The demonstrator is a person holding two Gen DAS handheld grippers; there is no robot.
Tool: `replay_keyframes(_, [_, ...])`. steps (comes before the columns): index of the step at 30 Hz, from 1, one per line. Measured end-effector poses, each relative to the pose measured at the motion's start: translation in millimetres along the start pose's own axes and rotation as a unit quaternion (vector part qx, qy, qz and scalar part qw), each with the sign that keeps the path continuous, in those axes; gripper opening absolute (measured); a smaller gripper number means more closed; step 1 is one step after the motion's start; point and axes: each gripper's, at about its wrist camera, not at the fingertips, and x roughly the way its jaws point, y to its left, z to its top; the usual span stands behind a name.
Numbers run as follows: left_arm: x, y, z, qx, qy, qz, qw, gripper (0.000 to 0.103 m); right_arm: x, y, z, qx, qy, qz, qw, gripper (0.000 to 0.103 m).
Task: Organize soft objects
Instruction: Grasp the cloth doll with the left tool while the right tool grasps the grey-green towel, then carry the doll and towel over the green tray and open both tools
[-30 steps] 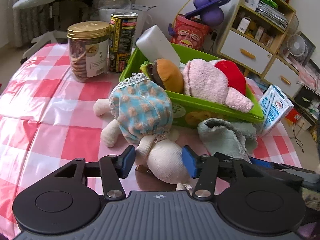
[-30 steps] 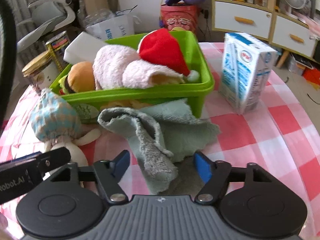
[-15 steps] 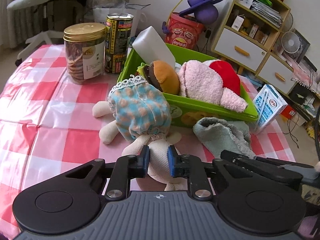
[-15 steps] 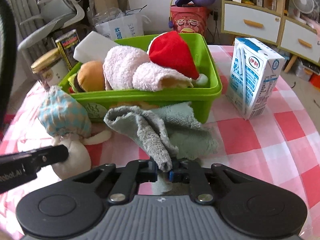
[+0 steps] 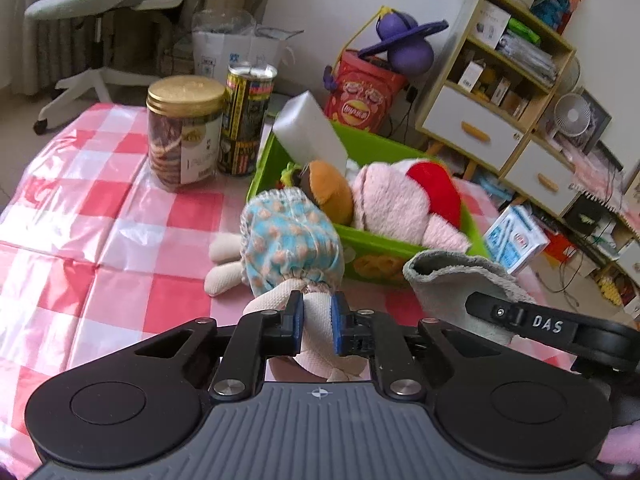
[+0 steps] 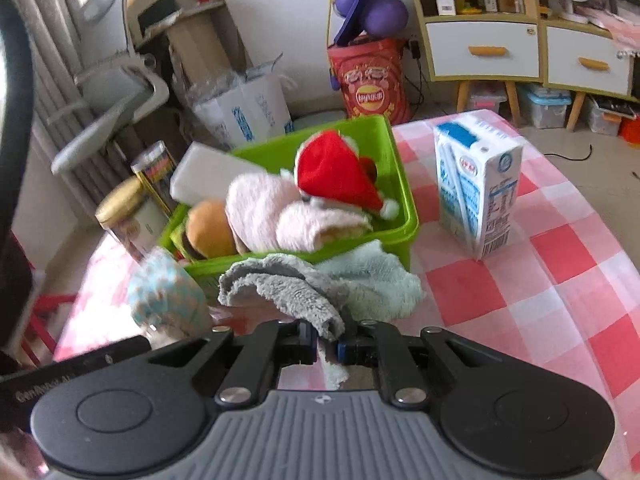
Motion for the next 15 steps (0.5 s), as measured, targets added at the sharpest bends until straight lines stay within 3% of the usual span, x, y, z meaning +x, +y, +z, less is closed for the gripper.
replay_keyframes(15, [-45.8,6.1,15.7,-0.034,-0.045,-0.037,0.9977,0.0,-65.2,-1.6,20.9,0.053,-0.077,0.041,0.995,0.0])
